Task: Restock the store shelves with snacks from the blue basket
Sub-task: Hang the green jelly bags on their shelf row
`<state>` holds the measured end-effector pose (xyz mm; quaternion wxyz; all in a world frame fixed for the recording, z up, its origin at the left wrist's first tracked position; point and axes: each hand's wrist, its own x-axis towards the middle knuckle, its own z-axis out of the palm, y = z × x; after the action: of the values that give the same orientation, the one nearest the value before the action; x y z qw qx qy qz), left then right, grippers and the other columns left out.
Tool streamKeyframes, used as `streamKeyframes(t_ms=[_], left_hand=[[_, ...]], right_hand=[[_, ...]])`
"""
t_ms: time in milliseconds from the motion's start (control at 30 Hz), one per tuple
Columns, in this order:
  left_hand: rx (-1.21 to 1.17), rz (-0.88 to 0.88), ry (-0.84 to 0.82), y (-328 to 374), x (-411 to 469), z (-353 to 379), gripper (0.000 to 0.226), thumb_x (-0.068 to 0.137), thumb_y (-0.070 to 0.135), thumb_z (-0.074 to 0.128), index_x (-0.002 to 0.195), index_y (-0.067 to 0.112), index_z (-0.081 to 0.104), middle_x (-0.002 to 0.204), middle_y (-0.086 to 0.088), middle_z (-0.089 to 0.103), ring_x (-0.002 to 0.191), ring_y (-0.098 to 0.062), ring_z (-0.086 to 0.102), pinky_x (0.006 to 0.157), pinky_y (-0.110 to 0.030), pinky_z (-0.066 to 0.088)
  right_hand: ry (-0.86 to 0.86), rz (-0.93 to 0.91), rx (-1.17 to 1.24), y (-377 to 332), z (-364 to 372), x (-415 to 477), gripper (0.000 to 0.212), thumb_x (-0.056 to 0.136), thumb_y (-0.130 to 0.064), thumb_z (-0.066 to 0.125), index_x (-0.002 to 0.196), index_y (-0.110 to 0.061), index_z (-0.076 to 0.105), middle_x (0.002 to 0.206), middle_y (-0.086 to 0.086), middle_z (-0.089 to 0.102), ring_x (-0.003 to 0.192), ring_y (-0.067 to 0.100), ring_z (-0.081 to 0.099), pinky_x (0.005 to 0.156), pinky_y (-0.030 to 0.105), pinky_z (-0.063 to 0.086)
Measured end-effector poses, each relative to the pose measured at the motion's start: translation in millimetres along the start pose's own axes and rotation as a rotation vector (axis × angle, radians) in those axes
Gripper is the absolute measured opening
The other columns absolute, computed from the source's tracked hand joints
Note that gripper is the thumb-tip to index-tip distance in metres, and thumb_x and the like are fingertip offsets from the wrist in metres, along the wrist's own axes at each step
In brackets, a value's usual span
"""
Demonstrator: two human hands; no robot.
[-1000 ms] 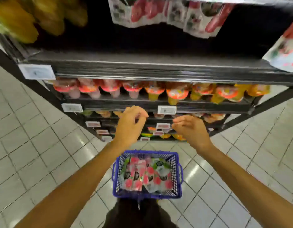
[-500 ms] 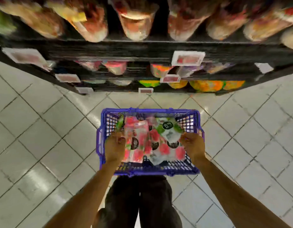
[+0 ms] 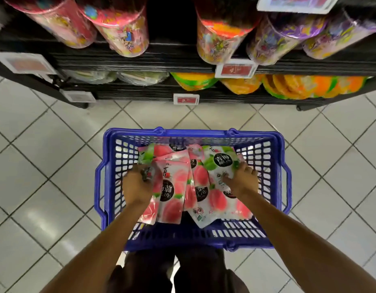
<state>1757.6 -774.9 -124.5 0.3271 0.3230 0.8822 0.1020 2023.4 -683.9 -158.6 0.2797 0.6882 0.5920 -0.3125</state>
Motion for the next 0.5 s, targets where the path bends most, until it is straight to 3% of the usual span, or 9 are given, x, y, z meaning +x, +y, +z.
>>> streamKeyframes(t_ms=[67,133,233,300,333,367,433,500], left_hand=[[-0.046,0.121,0.005,9.9,-16.3,-1.1,0.015,0.090,0.005,0.061,0.092,0.017,0.069,0.071,-0.003,0.068,0.052,-0.014,0.053,0.044,-0.022,0.032],[-0.097,0.135,-0.060,16.2,-35.5,5.2,0.020,0.084,-0.006,0.060,0.087,0.013,0.066,0.072,0.003,0.060,0.062,-0.019,0.056,0.047,-0.021,0.035],[-0.114,0.091,-0.212,20.3,-59.9,19.5,0.031,0.076,-0.006,0.068,0.101,0.012,0.066,0.098,-0.001,0.059,0.091,-0.021,0.056,0.068,-0.010,0.041],[-0.075,0.057,-0.328,20.4,-69.0,29.0,0.042,0.084,0.014,0.072,0.124,0.010,0.058,0.127,-0.011,0.055,0.103,-0.022,0.058,0.088,-0.020,0.049],[-0.056,0.020,-0.366,18.2,-70.5,34.4,0.051,0.089,0.023,0.068,0.135,0.008,0.050,0.131,-0.012,0.055,0.102,-0.023,0.062,0.089,-0.027,0.052],[-0.042,-0.031,-0.369,16.6,-70.9,36.9,0.054,0.094,0.027,0.062,0.140,0.007,0.044,0.125,-0.012,0.060,0.093,-0.023,0.066,0.082,-0.031,0.056],[-0.011,-0.104,-0.276,11.0,-67.5,35.4,0.044,0.097,0.024,0.056,0.139,0.015,0.046,0.109,-0.009,0.068,0.079,-0.020,0.065,0.069,-0.035,0.058],[0.069,-0.084,-0.152,2.4,-60.8,31.2,0.041,0.091,0.017,0.064,0.130,0.026,0.058,0.120,-0.007,0.062,0.096,-0.021,0.063,0.076,-0.038,0.058]], right_hand=[[-0.044,-0.018,-0.114,-4.2,2.2,-6.3,0.092,0.088,-0.059,0.059,0.146,0.004,0.026,0.146,0.024,0.038,0.133,0.038,0.040,0.111,0.043,0.035],[-0.115,-0.021,-0.140,-9.1,1.9,-16.6,0.091,0.085,-0.062,0.061,0.144,0.001,0.032,0.144,0.023,0.042,0.131,0.036,0.044,0.109,0.042,0.041],[-0.186,-0.034,-0.124,-15.8,3.5,-34.4,0.094,0.080,-0.061,0.068,0.148,-0.011,0.029,0.137,0.017,0.050,0.123,0.031,0.053,0.102,0.041,0.048],[-0.219,-0.032,-0.034,-18.7,8.1,-42.8,0.117,0.076,-0.058,0.075,0.157,-0.016,0.003,0.130,0.013,0.057,0.111,0.027,0.061,0.084,0.034,0.053],[-0.239,-0.027,-0.005,-18.9,10.6,-46.6,0.124,0.074,-0.057,0.077,0.157,-0.017,-0.005,0.128,0.012,0.060,0.103,0.025,0.064,0.075,0.031,0.053],[-0.257,-0.019,0.012,-18.7,12.3,-49.9,0.123,0.072,-0.056,0.079,0.157,-0.019,-0.002,0.128,0.011,0.060,0.102,0.025,0.064,0.073,0.031,0.053],[-0.267,0.013,0.026,-15.1,14.6,-53.3,0.109,0.068,-0.056,0.082,0.151,-0.021,0.020,0.141,0.013,0.049,0.124,0.032,0.053,0.094,0.040,0.052],[-0.271,0.062,0.014,-12.7,15.0,-53.6,0.109,0.066,-0.054,0.084,0.149,-0.021,0.022,0.152,0.020,0.030,0.143,0.040,0.027,0.112,0.051,0.037]])
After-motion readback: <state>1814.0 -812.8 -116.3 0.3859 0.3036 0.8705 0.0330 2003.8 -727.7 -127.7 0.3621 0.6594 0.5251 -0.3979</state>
